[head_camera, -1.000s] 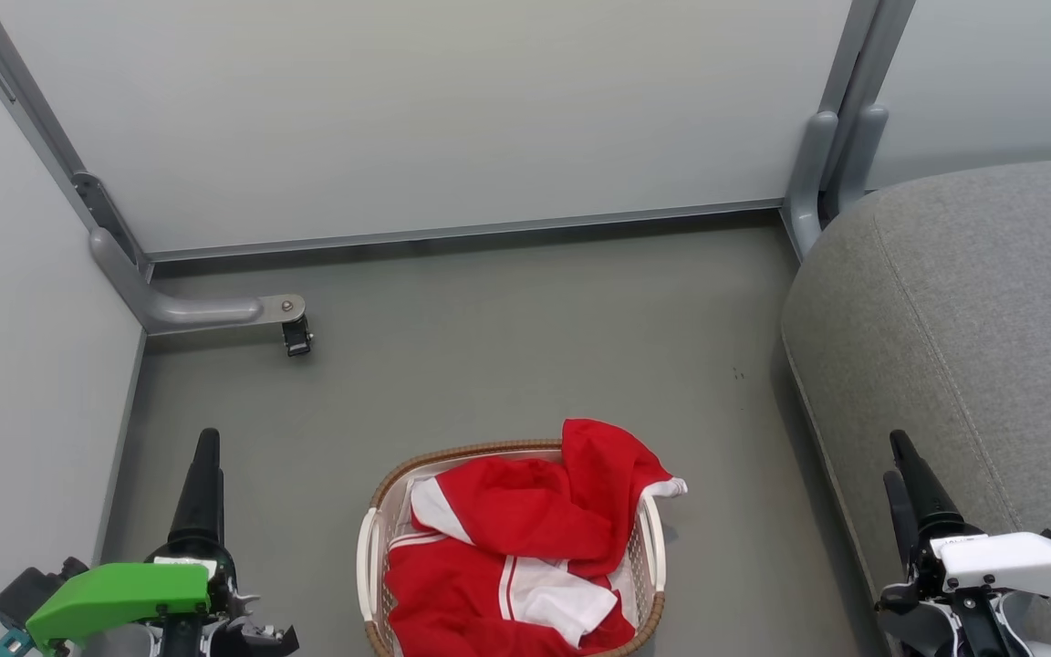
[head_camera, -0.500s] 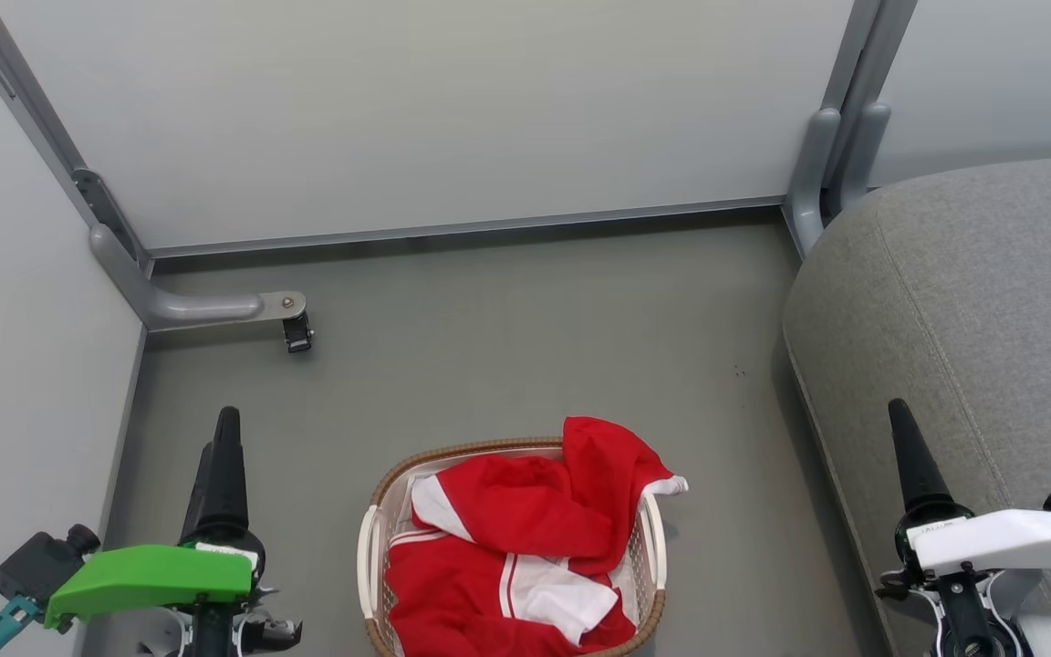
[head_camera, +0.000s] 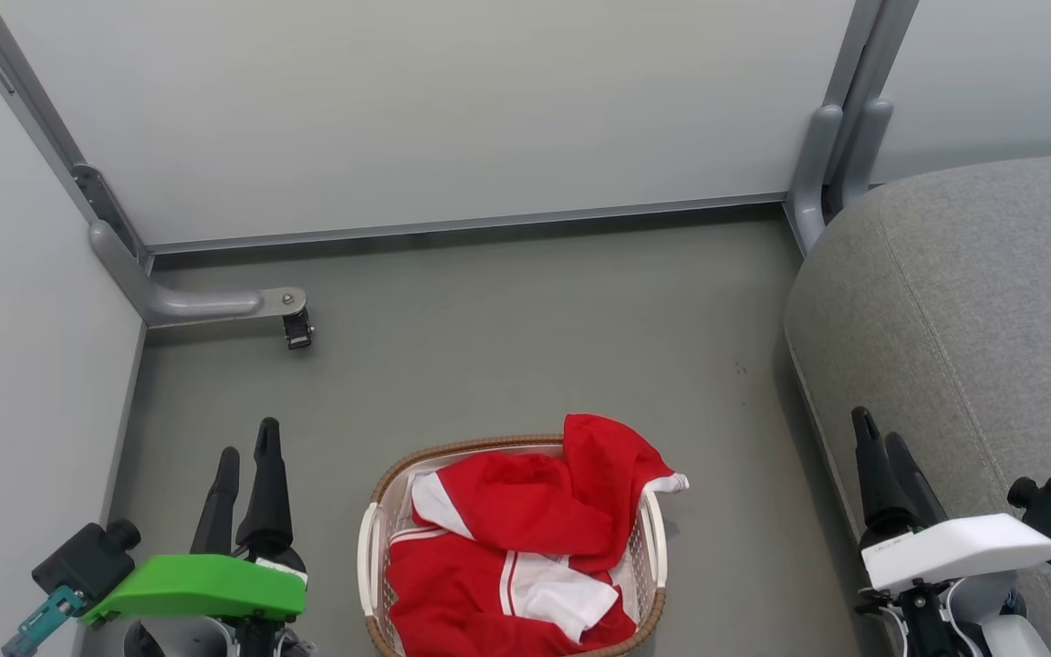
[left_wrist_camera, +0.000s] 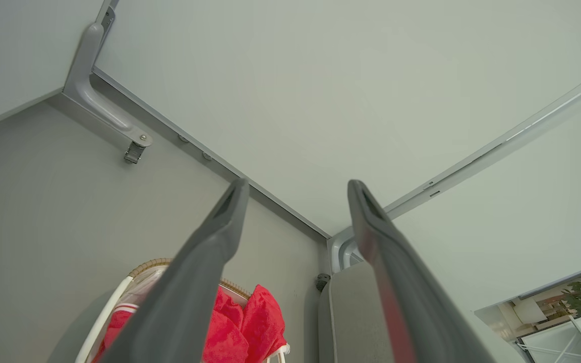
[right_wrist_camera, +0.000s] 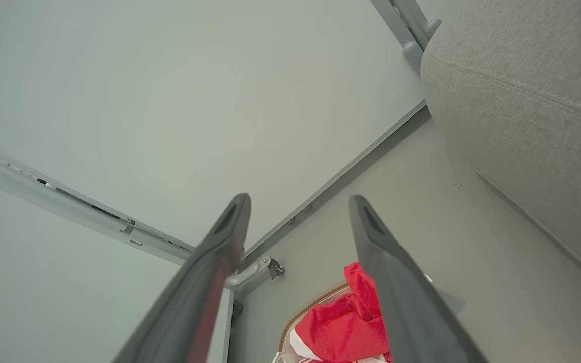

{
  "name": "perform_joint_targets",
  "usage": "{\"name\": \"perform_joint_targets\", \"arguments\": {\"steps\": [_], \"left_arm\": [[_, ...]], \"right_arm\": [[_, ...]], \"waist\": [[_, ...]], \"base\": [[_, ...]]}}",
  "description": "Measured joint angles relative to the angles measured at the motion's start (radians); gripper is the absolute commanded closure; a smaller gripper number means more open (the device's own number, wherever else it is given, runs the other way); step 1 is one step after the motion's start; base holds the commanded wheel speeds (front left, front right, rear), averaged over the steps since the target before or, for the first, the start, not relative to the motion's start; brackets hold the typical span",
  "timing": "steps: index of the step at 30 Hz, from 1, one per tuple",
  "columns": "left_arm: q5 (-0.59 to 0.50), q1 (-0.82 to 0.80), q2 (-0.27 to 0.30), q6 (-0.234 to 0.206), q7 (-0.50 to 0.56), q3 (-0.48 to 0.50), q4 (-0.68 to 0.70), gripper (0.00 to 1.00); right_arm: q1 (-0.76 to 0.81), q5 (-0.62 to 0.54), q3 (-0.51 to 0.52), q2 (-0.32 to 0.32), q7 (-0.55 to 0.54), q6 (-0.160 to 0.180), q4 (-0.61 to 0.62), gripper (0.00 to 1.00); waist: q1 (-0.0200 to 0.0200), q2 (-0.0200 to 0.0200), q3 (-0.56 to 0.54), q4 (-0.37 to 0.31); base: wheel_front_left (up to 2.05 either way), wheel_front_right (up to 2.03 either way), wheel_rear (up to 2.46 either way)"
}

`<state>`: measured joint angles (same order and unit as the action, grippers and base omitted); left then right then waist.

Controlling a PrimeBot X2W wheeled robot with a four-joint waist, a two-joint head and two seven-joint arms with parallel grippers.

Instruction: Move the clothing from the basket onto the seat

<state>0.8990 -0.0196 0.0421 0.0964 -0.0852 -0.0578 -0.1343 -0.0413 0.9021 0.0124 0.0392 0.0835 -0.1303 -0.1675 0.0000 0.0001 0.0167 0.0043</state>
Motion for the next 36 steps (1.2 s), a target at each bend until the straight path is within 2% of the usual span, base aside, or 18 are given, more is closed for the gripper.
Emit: {"name": "perform_joint_targets", "arguments": {"steps": [16,36], "left_arm": [[-0.224,0.012,0.001,-0.012,-0.048,-0.037,-0.020,0.00],[-0.410,0.031,0.002,-0.026,-0.097,-0.054,-0.038,0.00]], "right_arm": [[0.007,-0.185,-0.025,0.002,0.047,0.000,-0.011,0.00],[0.013,-0.389,-0.051,0.005,0.098,0.000,-0.013,0.00]], "waist": [[0.0000,0.0000,0.004,0.002],[0.0000,0.0000,0.001,0.006]], "base": [[0.00,0.00,0.00],[0.00,0.00,0.00]]}}
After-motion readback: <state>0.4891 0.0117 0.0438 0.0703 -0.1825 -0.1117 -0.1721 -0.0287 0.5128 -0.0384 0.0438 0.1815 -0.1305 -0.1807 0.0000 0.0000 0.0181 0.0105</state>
